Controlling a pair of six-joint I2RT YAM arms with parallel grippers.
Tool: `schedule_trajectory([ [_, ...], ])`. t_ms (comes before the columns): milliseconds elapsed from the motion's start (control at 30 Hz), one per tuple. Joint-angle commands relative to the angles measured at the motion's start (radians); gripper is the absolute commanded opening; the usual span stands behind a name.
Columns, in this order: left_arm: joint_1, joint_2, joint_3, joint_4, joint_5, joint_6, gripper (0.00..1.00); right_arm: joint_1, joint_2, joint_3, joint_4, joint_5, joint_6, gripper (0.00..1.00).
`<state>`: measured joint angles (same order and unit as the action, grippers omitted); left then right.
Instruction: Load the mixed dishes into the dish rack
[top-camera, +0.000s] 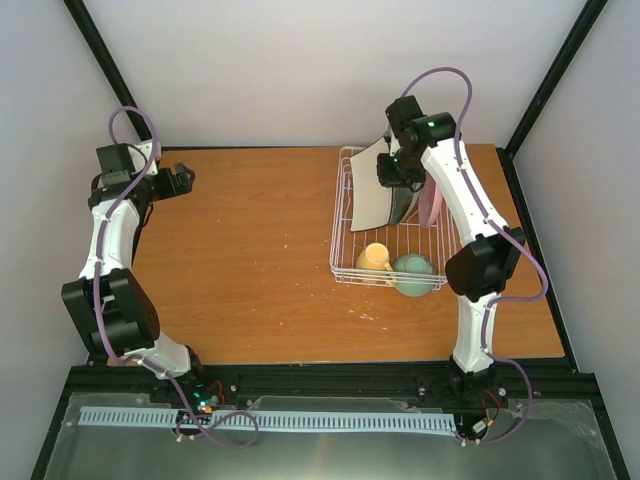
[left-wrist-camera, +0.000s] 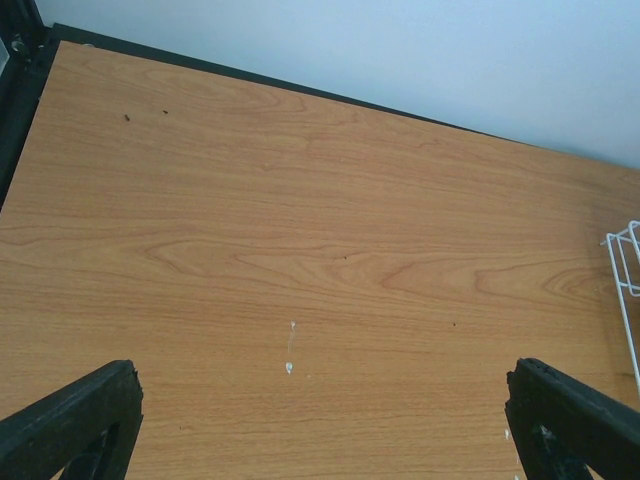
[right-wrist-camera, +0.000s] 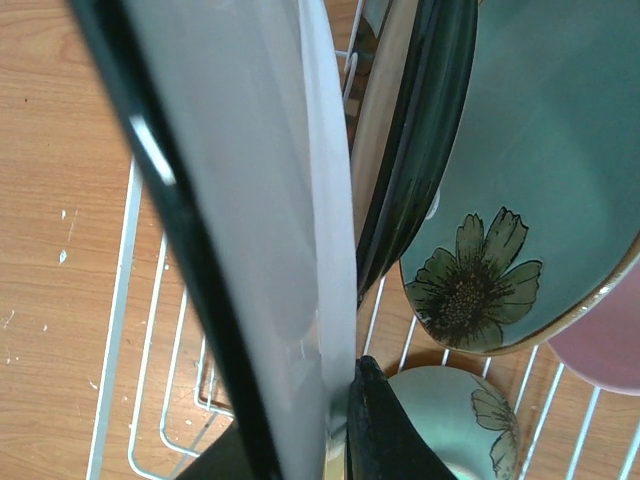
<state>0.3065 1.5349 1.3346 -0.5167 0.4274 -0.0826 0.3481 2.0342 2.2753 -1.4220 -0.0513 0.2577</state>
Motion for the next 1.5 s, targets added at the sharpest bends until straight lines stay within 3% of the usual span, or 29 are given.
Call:
schedule_trajectory([
  [0, 0.004, 0.010, 0.028, 0.001, 0.012, 0.024, 1.00, -0.006, -0.051, -0.017, 0.154, -0.022, 0.060, 0.03],
  [700, 0.035, 0.046, 0.035, 0.001, 0.059, 0.028, 1.00, -0.006, 0.107, -0.056, 0.242, -0.044, 0.117, 0.03],
  [900, 0.040, 0.050, 0.035, 0.003, 0.066, 0.029, 1.00, 0.000, 0.128, -0.059, 0.251, -0.051, 0.117, 0.10],
  [1133, 0.041, 0.050, 0.030, 0.001, 0.070, 0.029, 1.00, 0.013, 0.138, -0.058, 0.253, -0.050, 0.113, 0.03],
  [1267, 0.042, 0.040, 0.028, 0.002, 0.069, 0.029, 1.00, 0.024, 0.092, -0.076, 0.264, 0.026, 0.116, 0.03],
  [1467, 0.043, 0.036, 0.029, -0.001, 0.075, 0.026, 1.00, 0.030, -0.119, -0.276, 0.469, 0.090, 0.148, 0.03],
])
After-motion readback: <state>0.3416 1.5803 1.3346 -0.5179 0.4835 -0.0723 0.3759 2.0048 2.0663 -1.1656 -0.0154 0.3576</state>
